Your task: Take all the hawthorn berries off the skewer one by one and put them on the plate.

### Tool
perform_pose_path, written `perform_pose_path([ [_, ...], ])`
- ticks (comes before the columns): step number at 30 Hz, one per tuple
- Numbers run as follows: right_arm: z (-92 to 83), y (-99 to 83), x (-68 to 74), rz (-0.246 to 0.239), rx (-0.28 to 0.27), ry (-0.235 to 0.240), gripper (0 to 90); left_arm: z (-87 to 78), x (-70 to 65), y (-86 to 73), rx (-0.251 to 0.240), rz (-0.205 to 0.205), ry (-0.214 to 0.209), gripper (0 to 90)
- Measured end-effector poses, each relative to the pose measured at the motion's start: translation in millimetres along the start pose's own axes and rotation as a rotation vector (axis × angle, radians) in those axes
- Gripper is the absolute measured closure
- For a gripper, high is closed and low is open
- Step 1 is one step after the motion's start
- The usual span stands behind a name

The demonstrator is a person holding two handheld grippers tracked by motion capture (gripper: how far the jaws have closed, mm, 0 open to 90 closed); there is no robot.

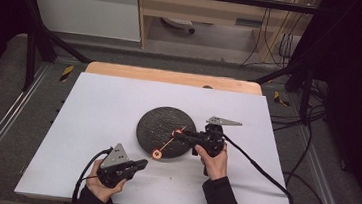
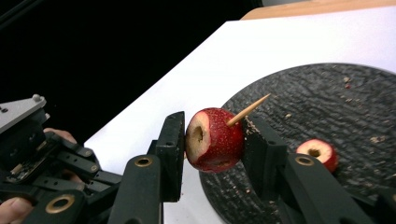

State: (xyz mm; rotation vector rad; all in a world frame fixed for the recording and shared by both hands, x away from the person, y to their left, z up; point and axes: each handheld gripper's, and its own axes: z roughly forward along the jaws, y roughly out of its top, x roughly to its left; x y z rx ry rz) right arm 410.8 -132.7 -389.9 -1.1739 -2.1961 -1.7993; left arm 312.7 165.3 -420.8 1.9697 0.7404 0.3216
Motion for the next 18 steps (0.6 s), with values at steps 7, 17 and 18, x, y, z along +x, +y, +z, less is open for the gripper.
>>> perform_pose_path([
  [7, -7.8, 9.8, -3.1, -0.006, -0.023, -0.028, 63.0, -0.8, 0.4, -0.4, 0.001, -0.001, 0.000, 88.3],
  [17, -20.9, 28.2, -12.5, -0.005, -0.065, -0.077, 63.0, -2.3, 1.5, -1.0, 0.001, -0.004, 0.003, 88.3],
  [18, -22.3, 31.5, -15.1, -0.005, -0.071, -0.092, 63.0, -2.8, 1.7, -1.1, 0.000, -0.003, 0.005, 88.3],
])
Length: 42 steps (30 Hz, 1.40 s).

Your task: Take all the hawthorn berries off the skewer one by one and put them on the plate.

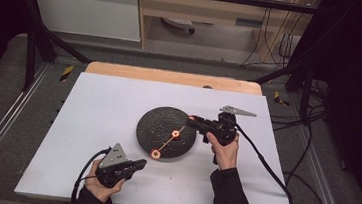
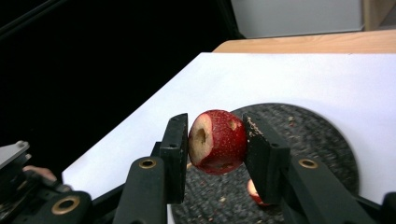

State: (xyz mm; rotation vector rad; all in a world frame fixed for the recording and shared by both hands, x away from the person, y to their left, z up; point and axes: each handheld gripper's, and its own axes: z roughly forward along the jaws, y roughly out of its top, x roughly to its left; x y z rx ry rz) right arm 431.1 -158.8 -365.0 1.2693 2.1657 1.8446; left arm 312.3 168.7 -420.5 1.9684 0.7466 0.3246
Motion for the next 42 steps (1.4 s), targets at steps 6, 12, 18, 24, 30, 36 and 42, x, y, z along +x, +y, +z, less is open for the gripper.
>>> perform_pose_path([
  [6, 1.3, 5.7, -8.6, 0.007, 0.005, -0.047, 63.0, -4.4, 4.4, 0.7, -0.011, -0.014, 0.014, 88.3],
  [12, 17.9, -3.4, -17.3, -0.007, 0.069, -0.096, 63.0, -5.7, 7.3, 0.9, -0.012, -0.022, 0.024, 88.3],
  [18, 39.4, -17.2, -28.0, 0.003, 0.121, -0.124, 63.0, -6.6, 8.7, 1.1, -0.015, -0.026, 0.028, 88.3],
  [24, 54.1, -27.7, -38.3, 0.003, 0.155, -0.162, 62.9, -6.3, 9.3, 0.8, -0.011, -0.026, 0.030, 88.3],
  [30, 68.8, -39.6, -48.9, 0.003, 0.189, -0.211, 62.9, -6.0, 10.0, 0.4, -0.012, -0.029, 0.032, 88.3],
  [36, 74.5, -45.3, -53.7, -0.016, 0.205, -0.240, 62.8, -4.9, 9.5, 0.3, -0.007, -0.027, 0.031, 88.3],
  [42, 75.2, -46.1, -53.5, -0.033, 0.197, -0.240, 58.8, -5.1, 9.6, 0.4, -0.007, -0.027, 0.033, 88.3],
])
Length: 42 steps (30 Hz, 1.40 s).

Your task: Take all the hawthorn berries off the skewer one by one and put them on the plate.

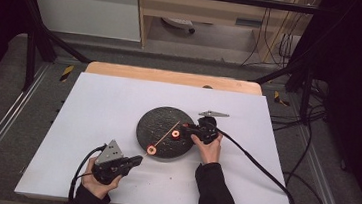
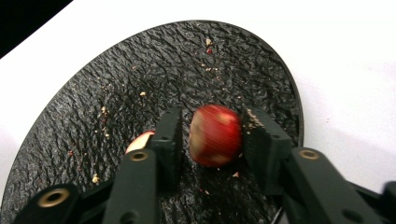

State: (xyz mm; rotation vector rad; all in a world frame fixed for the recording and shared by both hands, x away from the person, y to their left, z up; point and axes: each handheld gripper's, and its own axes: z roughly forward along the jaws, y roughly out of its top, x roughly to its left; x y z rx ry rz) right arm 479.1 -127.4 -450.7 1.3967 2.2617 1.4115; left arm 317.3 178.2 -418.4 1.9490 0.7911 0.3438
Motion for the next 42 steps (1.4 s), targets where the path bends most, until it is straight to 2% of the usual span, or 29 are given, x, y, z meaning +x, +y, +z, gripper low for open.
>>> perform_pose_path([
  [4, -6.8, 3.1, 2.7, -0.016, -0.019, 0.002, 51.9, -0.4, 0.1, 0.4, -0.002, 0.001, 0.002, 88.3],
  [9, -28.2, 8.8, 15.5, -0.030, -0.076, 0.060, 38.4, -0.2, 0.2, 0.3, -0.002, -0.001, 0.005, 88.3],
  [10, -28.2, 8.8, 15.5, -0.030, -0.076, 0.060, 38.4, -0.1, 0.2, 0.4, -0.001, 0.000, 0.006, 88.3],
  [11, -36.3, 10.6, 19.8, -0.028, -0.088, 0.084, 32.4, 0.2, 0.2, 0.4, -0.001, -0.001, 0.006, 88.3],
  [12, -36.3, 10.6, 19.8, -0.028, -0.088, 0.084, 32.4, 0.4, 0.0, 0.5, 0.000, -0.001, 0.006, 88.3],
  [13, -44.2, 12.0, 24.5, -0.027, -0.103, 0.097, 24.8, 0.6, -0.1, 0.5, 0.000, -0.001, 0.006, 88.3],
  [14, -44.2, 12.0, 24.5, -0.027, -0.103, 0.097, 24.8, 0.8, -0.1, 0.5, 0.001, -0.002, 0.007, 88.3],
  [15, -51.7, 12.8, 29.0, -0.024, -0.117, 0.119, 20.1, 1.0, -0.1, 0.5, 0.001, 0.000, 0.007, 88.3],
  [18, -59.8, 11.3, 35.8, -0.026, -0.121, 0.152, 11.7, 1.2, 0.1, 0.6, 0.001, -0.002, 0.010, 88.3],
  [20, -64.1, 8.5, 40.7, -0.039, -0.115, 0.158, 8.9, 1.1, 0.3, 0.7, 0.000, -0.002, 0.011, 88.3],
  [28, -72.9, -6.9, 57.8, -0.057, -0.104, 0.186, 3.7, 3.7, -0.8, 1.0, 0.006, -0.001, 0.013, 88.3],
  [42, -69.8, -32.8, 78.9, -0.061, -0.089, 0.254, 4.4, 10.5, -8.9, 2.5, 0.015, 0.017, 0.004, 88.3],
])
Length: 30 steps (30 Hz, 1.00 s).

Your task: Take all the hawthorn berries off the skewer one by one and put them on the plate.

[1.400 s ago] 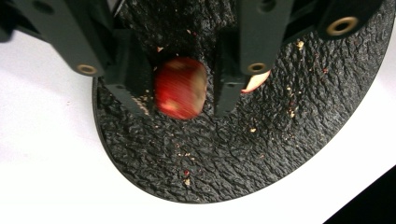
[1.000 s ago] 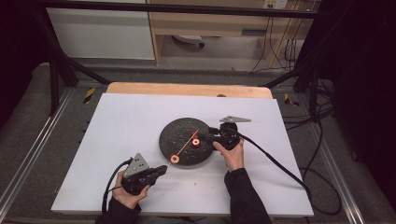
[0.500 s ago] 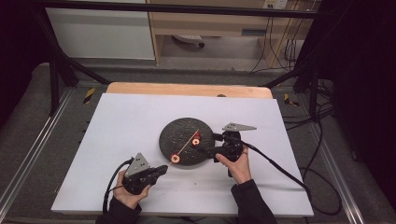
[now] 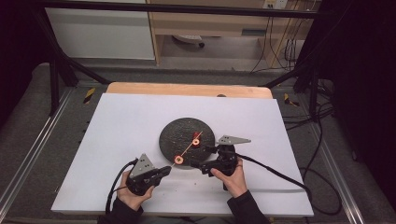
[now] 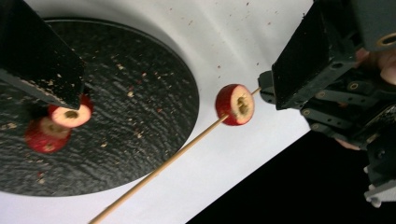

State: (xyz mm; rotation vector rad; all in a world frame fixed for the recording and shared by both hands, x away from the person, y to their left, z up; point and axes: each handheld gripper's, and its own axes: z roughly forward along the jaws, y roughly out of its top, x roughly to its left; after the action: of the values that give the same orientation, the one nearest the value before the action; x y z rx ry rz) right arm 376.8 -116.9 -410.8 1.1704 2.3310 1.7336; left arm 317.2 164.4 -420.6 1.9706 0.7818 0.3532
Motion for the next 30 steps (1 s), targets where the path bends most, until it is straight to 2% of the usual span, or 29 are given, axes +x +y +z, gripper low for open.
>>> perform_pose_path([
  [4, 3.4, -5.8, 2.6, 0.004, 0.017, 0.020, 6.4, 2.8, -4.0, 0.4, 0.004, 0.007, -0.008, 88.3],
  [9, 6.8, -10.4, 4.0, 0.003, 0.018, 0.039, 14.3, 5.9, -9.1, 1.1, 0.009, 0.019, -0.015, 88.3],
  [21, 13.1, -17.1, 4.3, 0.001, 0.034, 0.105, 39.4, 11.5, -18.7, 2.1, 0.008, 0.038, -0.040, 88.3],
  [27, 15.9, -19.3, 4.2, 0.021, 0.045, 0.148, 52.0, 12.0, -20.6, 2.2, 0.009, 0.044, -0.048, 88.3],
  [30, 17.2, -20.3, 3.8, 0.022, 0.050, 0.158, 55.0, 12.4, -21.1, 2.4, 0.009, 0.045, -0.053, 88.3],
])
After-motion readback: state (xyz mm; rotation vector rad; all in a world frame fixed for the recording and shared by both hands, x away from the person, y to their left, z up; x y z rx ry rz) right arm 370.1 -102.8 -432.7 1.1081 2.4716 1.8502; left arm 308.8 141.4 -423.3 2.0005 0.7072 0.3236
